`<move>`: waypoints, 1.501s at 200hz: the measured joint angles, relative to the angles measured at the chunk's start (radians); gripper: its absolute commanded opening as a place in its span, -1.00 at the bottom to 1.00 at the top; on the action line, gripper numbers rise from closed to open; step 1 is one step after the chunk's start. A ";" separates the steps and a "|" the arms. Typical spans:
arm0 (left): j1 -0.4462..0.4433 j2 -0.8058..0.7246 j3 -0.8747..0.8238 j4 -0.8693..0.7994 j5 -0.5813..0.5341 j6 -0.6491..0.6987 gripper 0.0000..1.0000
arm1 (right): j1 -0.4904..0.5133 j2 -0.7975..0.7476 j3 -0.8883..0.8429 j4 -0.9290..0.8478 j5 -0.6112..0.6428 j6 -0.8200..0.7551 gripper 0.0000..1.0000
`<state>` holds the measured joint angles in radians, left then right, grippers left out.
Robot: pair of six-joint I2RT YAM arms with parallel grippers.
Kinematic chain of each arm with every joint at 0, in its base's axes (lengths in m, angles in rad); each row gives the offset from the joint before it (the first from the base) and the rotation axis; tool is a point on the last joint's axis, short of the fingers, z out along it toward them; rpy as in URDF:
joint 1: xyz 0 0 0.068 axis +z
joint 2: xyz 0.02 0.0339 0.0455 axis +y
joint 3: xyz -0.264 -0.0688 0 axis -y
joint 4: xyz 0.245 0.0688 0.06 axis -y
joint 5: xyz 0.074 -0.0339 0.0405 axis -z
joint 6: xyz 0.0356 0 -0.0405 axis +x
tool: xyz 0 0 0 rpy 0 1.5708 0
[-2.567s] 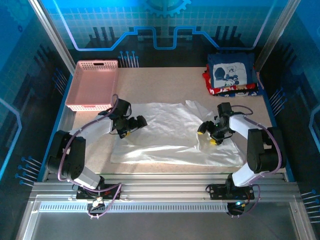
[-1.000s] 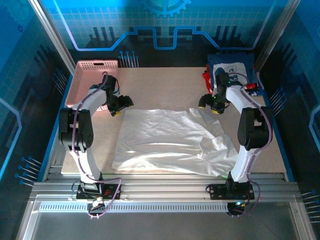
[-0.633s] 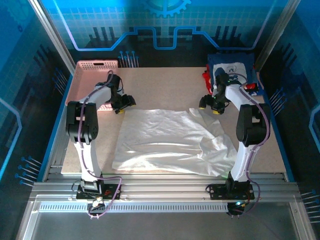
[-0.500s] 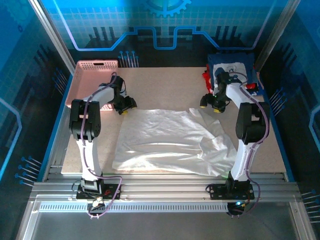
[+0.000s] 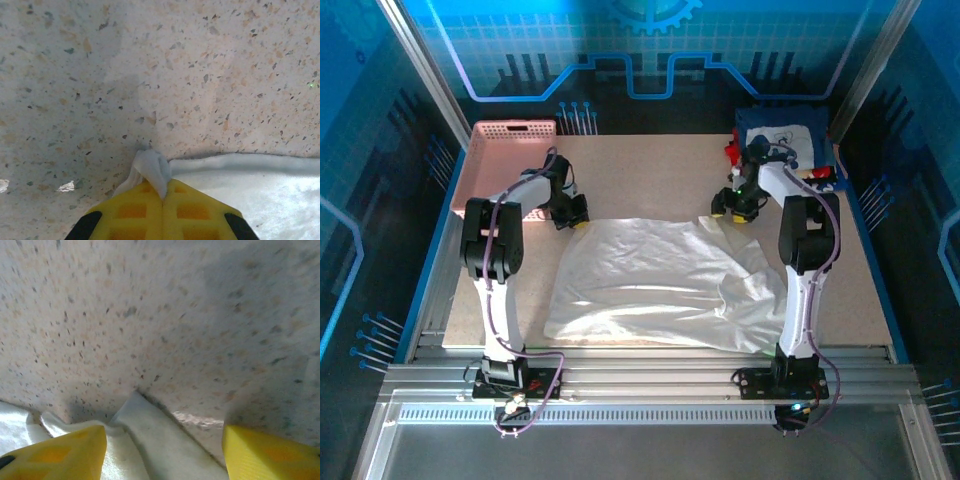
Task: Fold and stack the t-shirts
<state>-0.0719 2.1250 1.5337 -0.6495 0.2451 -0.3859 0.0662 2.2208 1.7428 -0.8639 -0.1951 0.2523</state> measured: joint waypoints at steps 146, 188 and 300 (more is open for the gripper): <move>0.039 -0.103 -0.146 0.019 0.007 0.000 -1.00 | -0.020 -0.010 0.019 0.009 0.060 0.105 -0.86; 0.051 -0.127 -0.170 0.026 0.007 0.000 -1.00 | -0.006 -0.090 0.003 0.036 0.140 0.142 -0.69; 0.055 -0.135 -0.196 0.034 0.014 0.000 -1.00 | -0.016 -0.163 -0.053 0.079 0.160 0.113 0.09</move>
<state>-0.0166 1.9900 1.3380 -0.6151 0.2596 -0.3855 0.0502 2.0575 1.6901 -0.7853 -0.0349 0.3656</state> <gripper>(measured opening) 0.052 0.551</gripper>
